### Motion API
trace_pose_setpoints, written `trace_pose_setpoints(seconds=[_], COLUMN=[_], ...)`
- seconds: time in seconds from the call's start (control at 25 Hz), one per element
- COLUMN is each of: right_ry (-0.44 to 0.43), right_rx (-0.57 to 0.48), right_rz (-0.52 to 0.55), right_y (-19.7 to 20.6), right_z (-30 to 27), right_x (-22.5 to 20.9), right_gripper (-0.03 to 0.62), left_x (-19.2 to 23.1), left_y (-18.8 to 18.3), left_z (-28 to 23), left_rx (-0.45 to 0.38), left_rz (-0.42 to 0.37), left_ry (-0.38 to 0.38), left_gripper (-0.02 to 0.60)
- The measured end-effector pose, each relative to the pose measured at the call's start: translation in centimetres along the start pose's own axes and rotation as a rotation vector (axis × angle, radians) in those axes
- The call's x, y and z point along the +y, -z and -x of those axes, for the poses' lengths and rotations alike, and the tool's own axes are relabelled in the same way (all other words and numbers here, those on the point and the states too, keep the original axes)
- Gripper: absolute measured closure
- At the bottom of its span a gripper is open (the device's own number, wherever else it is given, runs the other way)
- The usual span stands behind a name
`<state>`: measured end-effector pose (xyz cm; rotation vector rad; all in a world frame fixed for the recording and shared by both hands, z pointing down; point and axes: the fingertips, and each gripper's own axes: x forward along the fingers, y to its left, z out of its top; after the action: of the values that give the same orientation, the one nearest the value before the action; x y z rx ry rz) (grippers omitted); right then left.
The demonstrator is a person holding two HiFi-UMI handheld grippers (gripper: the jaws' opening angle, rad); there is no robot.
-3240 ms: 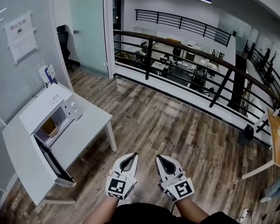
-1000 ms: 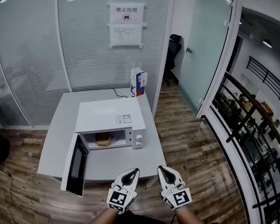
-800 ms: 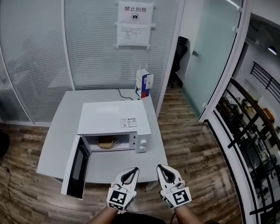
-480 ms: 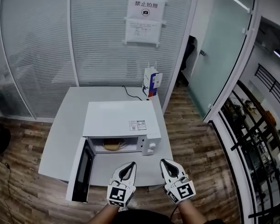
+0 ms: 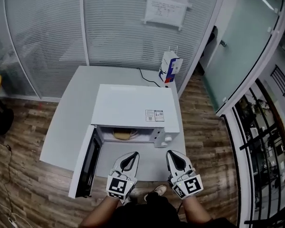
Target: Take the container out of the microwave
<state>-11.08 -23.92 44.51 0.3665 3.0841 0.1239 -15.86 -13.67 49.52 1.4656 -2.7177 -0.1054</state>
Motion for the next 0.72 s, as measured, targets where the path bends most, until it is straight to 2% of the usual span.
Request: trace_pose_setpoints(seconds=[0.16,0.36,0.72], right_ry=[-0.072,-0.161,-0.226], right_rx=[0.033,0.077,0.125], right_rz=[-0.022,-0.096,-0.108], right_y=[2.1,4.9,8.3], right_z=[-1.7,-4.5,-7.3], right_x=[1.1,1.8,1.3], right_gripper=[0.600,0.600,0.600], left_x=[1.3,3.1,6.5], left_y=[1.4,2.5,7.3], left_z=[-0.6,-1.5,-1.7], left_rx=[0.023,0.041,0.133], left_rz=[0.010,-0.023,0.031], left_ry=[-0.064,-0.129,-0.248], left_gripper=[0.577,0.577,0.577])
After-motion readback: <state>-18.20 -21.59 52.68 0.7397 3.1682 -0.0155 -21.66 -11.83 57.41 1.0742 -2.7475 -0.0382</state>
